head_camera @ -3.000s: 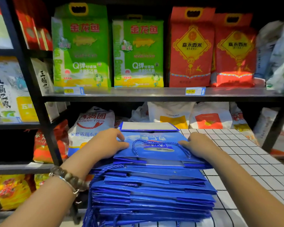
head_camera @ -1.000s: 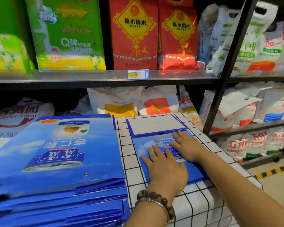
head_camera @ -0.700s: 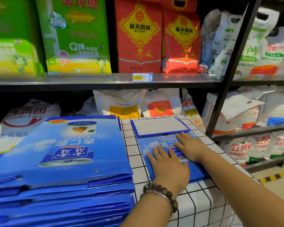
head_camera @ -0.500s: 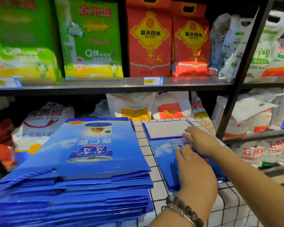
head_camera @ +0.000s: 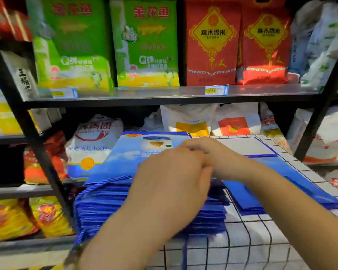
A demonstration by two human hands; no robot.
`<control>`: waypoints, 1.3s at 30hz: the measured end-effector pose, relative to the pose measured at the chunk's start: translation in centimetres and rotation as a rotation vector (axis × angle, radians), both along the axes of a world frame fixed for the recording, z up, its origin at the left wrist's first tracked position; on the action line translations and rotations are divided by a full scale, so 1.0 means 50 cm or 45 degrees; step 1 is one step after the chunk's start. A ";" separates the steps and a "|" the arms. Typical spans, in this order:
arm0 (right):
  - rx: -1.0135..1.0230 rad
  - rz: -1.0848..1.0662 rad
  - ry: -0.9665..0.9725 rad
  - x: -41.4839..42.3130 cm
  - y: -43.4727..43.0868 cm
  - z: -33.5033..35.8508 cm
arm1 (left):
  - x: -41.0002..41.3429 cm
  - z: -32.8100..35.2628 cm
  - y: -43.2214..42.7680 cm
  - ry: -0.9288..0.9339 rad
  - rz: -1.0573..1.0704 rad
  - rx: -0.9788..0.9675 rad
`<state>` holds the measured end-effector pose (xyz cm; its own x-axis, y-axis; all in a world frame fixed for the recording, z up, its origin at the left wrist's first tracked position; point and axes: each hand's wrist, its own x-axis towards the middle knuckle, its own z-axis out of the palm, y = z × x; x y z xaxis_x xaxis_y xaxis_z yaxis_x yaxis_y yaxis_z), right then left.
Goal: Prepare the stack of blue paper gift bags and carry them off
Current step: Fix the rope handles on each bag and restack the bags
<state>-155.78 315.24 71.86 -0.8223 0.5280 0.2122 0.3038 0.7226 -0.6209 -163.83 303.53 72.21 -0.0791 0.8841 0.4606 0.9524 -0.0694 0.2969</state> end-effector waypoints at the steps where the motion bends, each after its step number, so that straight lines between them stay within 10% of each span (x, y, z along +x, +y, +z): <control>1: -0.001 0.043 -0.003 -0.016 -0.017 0.002 | -0.033 0.007 -0.013 0.068 0.074 0.005; 16: 0.046 0.101 -0.208 -0.110 -0.097 -0.020 | -0.250 0.041 -0.093 0.327 0.283 -0.479; 24: -0.171 0.057 -0.049 -0.106 -0.101 -0.034 | -0.225 0.059 -0.017 -0.998 -0.132 -0.412; 31: -0.626 0.066 -0.320 -0.108 -0.105 -0.032 | -0.194 0.082 0.019 -1.578 -0.278 -0.343; 39: -0.572 -0.065 0.259 -0.103 -0.119 -0.016 | -0.151 0.108 0.058 -1.875 -0.304 -0.285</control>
<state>-160.95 309.29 71.05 -0.7586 0.6426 0.1078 0.1725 0.3577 -0.9178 -171.39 306.44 77.61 -0.1853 0.9818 -0.0424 -0.2243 -0.0003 0.9745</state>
